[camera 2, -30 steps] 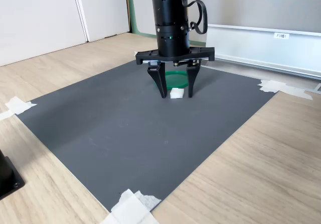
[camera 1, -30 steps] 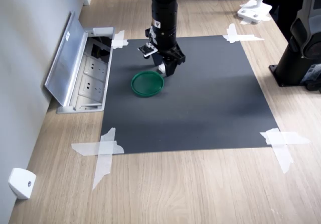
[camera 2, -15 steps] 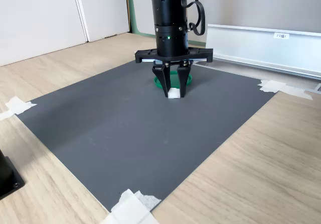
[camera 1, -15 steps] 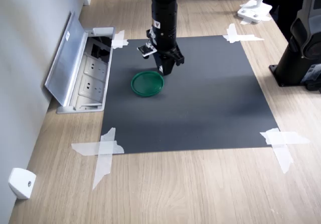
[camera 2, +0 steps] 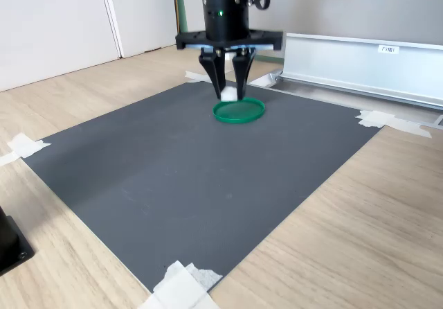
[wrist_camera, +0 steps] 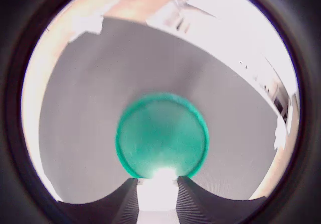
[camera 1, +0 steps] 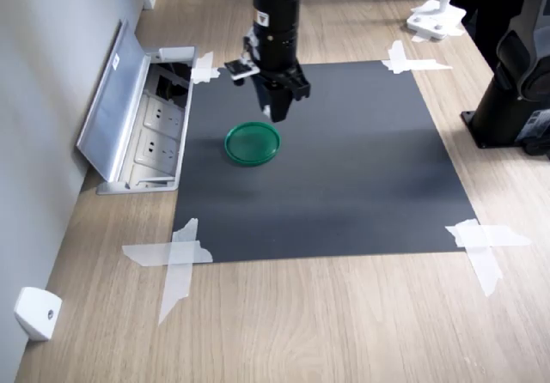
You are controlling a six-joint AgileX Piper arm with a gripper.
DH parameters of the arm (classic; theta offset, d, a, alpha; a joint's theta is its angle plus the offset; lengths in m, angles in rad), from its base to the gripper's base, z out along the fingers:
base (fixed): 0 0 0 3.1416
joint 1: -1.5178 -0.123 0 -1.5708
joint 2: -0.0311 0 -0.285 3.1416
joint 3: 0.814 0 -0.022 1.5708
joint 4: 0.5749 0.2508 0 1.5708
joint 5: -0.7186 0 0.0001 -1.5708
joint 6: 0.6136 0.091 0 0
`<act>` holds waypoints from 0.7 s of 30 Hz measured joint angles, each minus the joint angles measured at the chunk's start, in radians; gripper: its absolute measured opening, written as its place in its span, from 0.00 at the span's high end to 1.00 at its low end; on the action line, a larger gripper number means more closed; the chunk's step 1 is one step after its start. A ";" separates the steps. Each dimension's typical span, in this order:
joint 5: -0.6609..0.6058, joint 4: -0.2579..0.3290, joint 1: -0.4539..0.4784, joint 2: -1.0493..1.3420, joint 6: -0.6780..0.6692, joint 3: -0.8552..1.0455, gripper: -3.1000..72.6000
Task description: Grasp a white terminal and put it on the green lid.
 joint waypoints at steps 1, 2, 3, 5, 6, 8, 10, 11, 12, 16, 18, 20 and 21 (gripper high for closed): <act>0.000 0.005 -0.005 -0.012 0.010 -0.013 0.60; 0.000 0.008 -0.010 -0.027 0.020 -0.025 0.60; -0.002 0.009 -0.013 -0.040 0.030 -0.033 0.60; -0.004 0.010 -0.017 -0.073 0.045 -0.047 0.60; -0.004 0.007 -0.018 -0.087 0.050 -0.050 0.60; -0.001 -0.004 -0.018 -0.104 0.057 -0.050 0.60; 0.014 -0.024 -0.018 -0.112 0.057 -0.050 0.60; 0.024 -0.029 -0.018 -0.114 0.057 -0.051 0.60; 0.029 -0.034 -0.018 -0.114 0.056 -0.051 0.60; 0.031 -0.040 -0.018 -0.114 0.042 -0.051 0.59; 0.031 -0.040 -0.019 -0.114 0.037 -0.051 0.53; 0.031 -0.039 -0.019 -0.114 0.032 -0.051 0.41; 0.031 -0.037 -0.019 -0.114 0.031 -0.051 0.34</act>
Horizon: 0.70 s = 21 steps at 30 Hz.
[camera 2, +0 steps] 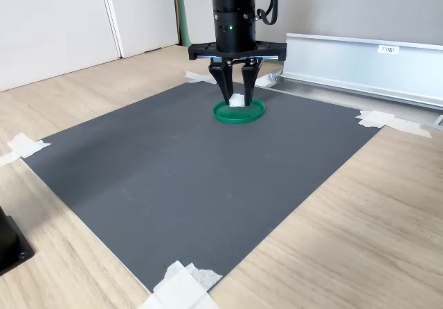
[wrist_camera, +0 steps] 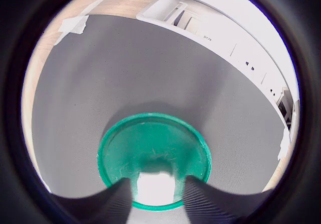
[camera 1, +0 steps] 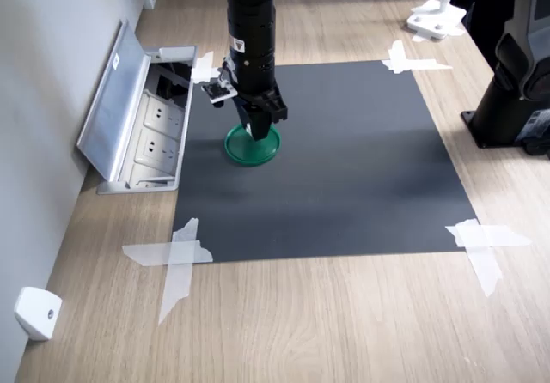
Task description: Grasp a white terminal and put it on the green lid.
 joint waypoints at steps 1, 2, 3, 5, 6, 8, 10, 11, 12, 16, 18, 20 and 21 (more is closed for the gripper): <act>0.000 0.005 0.000 0.000 0.000 0.000 0.26; 0.000 0.008 0.000 0.000 0.000 0.000 0.20; 0.001 0.015 0.000 0.000 0.000 0.000 0.13; 0.001 0.021 0.000 0.000 0.003 0.000 0.05; 0.001 0.022 0.000 0.000 0.004 0.000 0.03; 0.001 0.022 0.000 0.001 0.010 0.000 0.02; 0.004 0.024 0.004 0.014 0.012 0.008 0.04; 0.012 0.030 0.009 0.029 0.012 0.018 0.06; 0.019 0.037 0.016 0.050 0.013 0.030 0.10; 0.076 0.086 0.062 0.171 0.017 0.111 0.37; 0.123 0.119 0.092 0.266 0.018 0.169 0.53; 0.184 0.148 0.128 0.381 0.019 0.247 0.72; 0.210 0.154 0.145 0.445 0.025 0.288 0.78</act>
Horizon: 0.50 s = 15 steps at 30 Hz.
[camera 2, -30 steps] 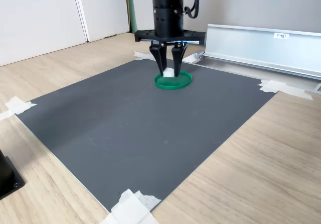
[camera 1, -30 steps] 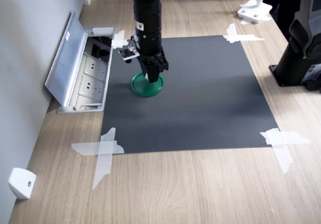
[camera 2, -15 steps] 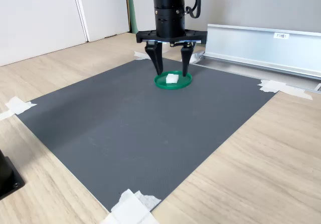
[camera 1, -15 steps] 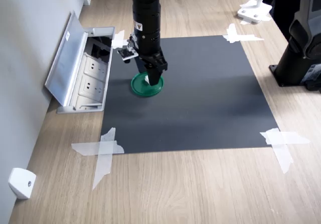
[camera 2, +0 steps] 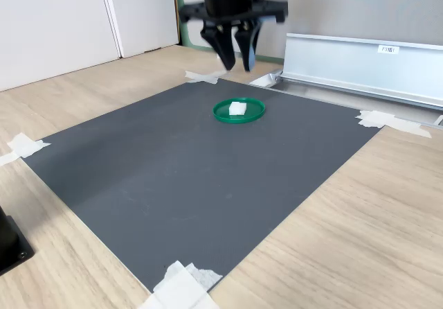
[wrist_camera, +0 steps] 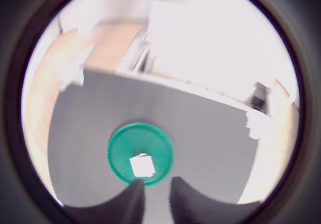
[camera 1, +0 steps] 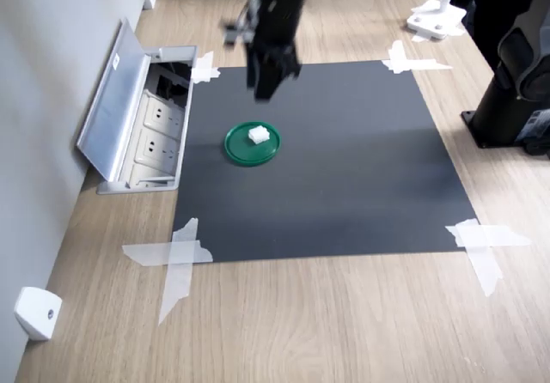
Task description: Grasp a white terminal and put it on the green lid.
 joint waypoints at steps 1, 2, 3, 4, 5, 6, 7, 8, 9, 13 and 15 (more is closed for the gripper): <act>0.033 0.003 0.015 0.055 0.008 0.033 0.85; 0.063 0.004 0.027 0.127 0.017 0.074 0.90; 0.089 0.003 0.037 0.201 0.027 0.114 0.93; 0.106 0.003 0.043 0.262 0.035 0.153 0.94; 0.125 -0.001 0.046 0.339 0.044 0.193 0.96; 0.140 -0.002 0.049 0.416 0.054 0.234 0.96; 0.149 -0.002 0.051 0.492 0.061 0.278 0.96; 0.152 -0.001 0.051 0.569 0.065 0.314 0.96; 0.153 -0.001 0.051 0.645 0.072 0.362 0.97; 0.199 0.011 0.051 0.922 0.113 0.549 0.97; 0.226 0.012 0.051 1.046 0.132 0.645 0.97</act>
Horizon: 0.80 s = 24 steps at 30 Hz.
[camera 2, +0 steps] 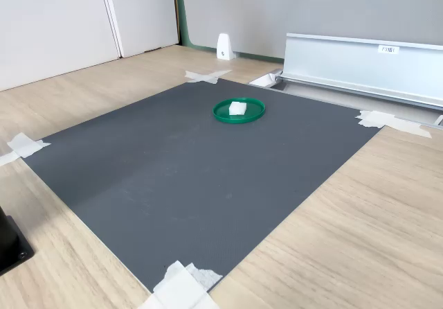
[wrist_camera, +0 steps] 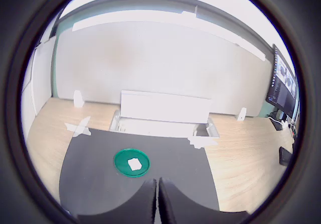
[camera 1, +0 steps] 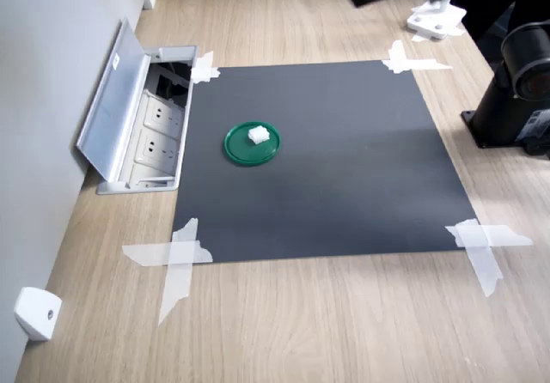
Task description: Grasp a white terminal and put it on the green lid.
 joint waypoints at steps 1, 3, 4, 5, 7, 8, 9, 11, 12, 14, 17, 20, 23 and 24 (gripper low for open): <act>0.010 0.000 0.000 0.067 0.007 0.045 0.97; 0.020 0.002 0.000 0.191 0.019 0.124 0.97; 0.021 0.002 0.000 0.247 0.026 0.152 0.97; 0.022 0.002 0.000 0.298 0.031 0.183 0.97; 0.022 0.002 0.000 0.375 0.046 0.228 0.97; 0.022 0.002 0.000 0.400 0.056 0.244 0.97; 0.022 0.002 0.000 0.413 0.069 0.255 0.97; 0.023 0.002 0.000 0.426 0.092 0.269 0.97; 0.026 0.002 0.000 0.426 0.105 0.275 0.97; 0.032 0.002 0.000 0.426 0.121 0.284 0.97; 0.055 0.002 0.000 0.426 0.130 0.292 0.97; 0.071 0.002 0.000 0.426 0.130 0.293 0.97; 0.076 0.002 0.000 0.426 0.130 0.293 0.97; 0.076 0.002 0.000 0.426 0.130 0.293 0.97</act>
